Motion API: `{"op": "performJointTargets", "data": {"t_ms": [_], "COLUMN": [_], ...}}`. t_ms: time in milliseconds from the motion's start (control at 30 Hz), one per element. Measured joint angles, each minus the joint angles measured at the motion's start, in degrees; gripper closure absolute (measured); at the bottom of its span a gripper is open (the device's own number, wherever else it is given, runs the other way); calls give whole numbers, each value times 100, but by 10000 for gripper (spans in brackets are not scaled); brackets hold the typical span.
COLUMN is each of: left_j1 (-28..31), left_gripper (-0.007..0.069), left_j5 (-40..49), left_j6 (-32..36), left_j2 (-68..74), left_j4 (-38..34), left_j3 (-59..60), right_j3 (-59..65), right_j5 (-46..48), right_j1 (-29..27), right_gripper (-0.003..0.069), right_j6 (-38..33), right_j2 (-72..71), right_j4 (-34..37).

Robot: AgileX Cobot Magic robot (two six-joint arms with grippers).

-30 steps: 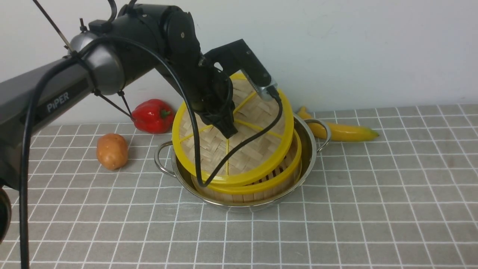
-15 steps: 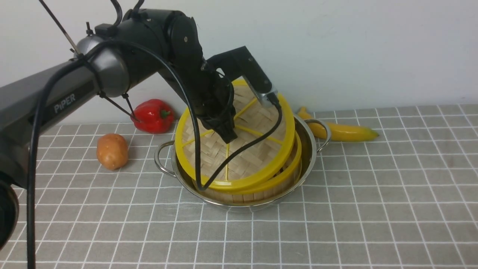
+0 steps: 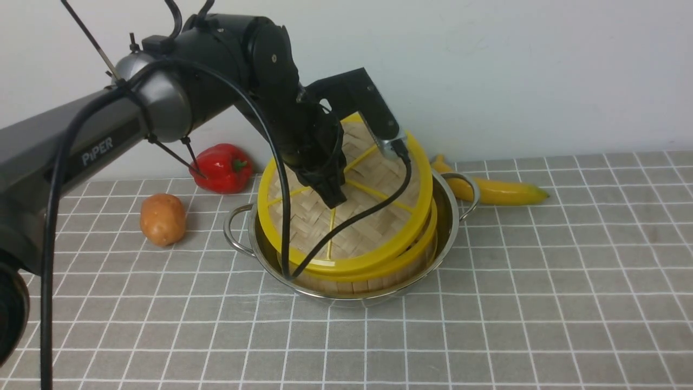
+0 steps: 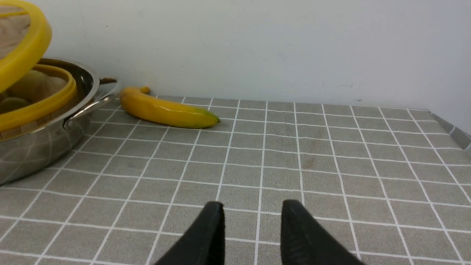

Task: Place the steamer in the pot on the grey tablecloth, and put the lid on the steamer.
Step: 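Place the yellow bamboo steamer lid onto the steamer in the pot with the left gripper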

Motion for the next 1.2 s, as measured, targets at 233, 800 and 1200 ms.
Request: {"op": "performJointTargets", "data": {"t_ms": [233,800,1200], "left_j1": [-1,-12,-12], "left_gripper": [508,508,355], "left_j5": [-14,-106,-280], "left_j6": [4,4,-77], "left_j2": [0,6,6], "left_j4": [0,0,0], "left_j3": [0,0,-5], "right_j3": [0,0,0], "right_j5": [0,0,0], "right_j1": [0,0,0], "right_gripper": [416,416,416], "right_j6": [44,147,149], "right_j2": [0,0,0], "right_j4": [0,0,0]}}
